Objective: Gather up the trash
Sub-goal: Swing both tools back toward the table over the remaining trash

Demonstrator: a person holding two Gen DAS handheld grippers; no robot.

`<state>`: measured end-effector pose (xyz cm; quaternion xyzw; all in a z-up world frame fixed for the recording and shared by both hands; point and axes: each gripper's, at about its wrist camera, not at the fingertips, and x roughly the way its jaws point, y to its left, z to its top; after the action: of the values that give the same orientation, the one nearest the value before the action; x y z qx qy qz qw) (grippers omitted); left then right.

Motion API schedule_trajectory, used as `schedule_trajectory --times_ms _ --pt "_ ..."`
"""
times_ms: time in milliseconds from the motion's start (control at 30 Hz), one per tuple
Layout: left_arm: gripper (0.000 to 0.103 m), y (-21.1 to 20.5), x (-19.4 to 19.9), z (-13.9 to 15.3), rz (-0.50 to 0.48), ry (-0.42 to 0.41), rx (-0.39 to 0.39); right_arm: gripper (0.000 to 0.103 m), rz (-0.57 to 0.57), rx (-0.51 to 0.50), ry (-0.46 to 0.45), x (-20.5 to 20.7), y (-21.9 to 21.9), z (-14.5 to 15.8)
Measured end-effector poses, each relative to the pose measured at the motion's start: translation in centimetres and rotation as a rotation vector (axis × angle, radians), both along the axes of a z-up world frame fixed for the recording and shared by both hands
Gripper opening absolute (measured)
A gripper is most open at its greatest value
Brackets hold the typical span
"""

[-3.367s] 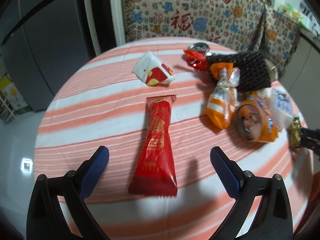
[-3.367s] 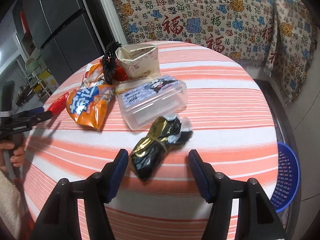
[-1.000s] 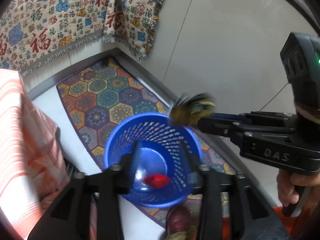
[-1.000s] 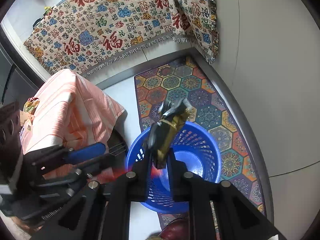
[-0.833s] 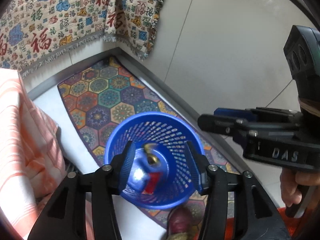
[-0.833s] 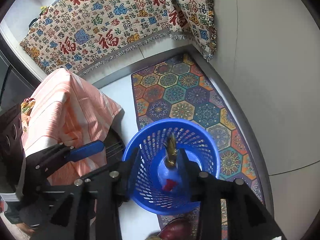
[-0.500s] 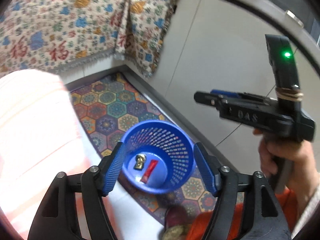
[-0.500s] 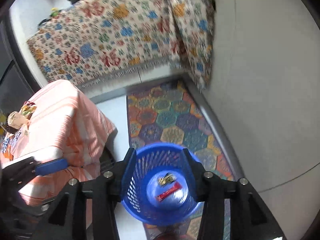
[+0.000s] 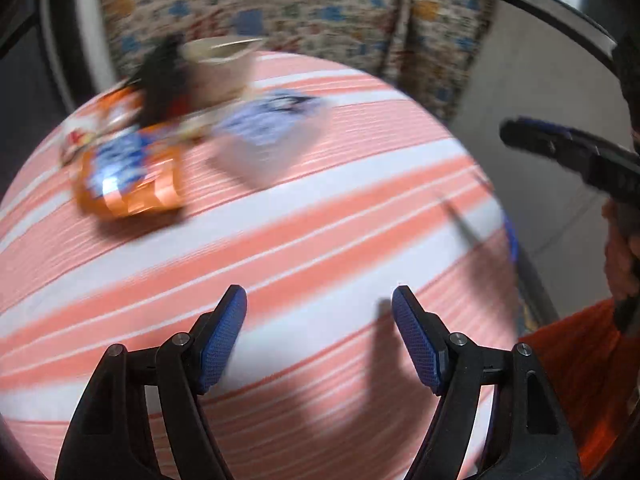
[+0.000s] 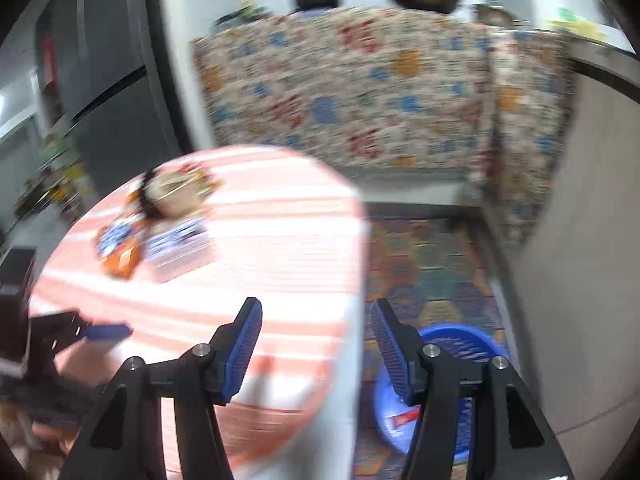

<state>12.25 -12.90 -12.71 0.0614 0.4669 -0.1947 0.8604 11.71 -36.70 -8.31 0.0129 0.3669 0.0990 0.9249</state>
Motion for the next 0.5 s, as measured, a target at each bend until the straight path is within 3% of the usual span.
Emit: schedule_trajectory --times_ms 233,400,500 --pt "0.085 6.7 1.7 -0.7 0.148 -0.050 0.068 0.058 0.177 -0.081 0.097 0.9 10.3 -3.2" --pt "0.096 10.7 3.3 -1.4 0.220 -0.052 0.077 0.059 0.171 -0.117 0.156 2.0 12.6 -5.4" --pt "0.100 12.8 4.4 -1.5 0.243 -0.043 0.078 0.062 0.157 -0.135 0.133 2.5 13.1 -5.7"
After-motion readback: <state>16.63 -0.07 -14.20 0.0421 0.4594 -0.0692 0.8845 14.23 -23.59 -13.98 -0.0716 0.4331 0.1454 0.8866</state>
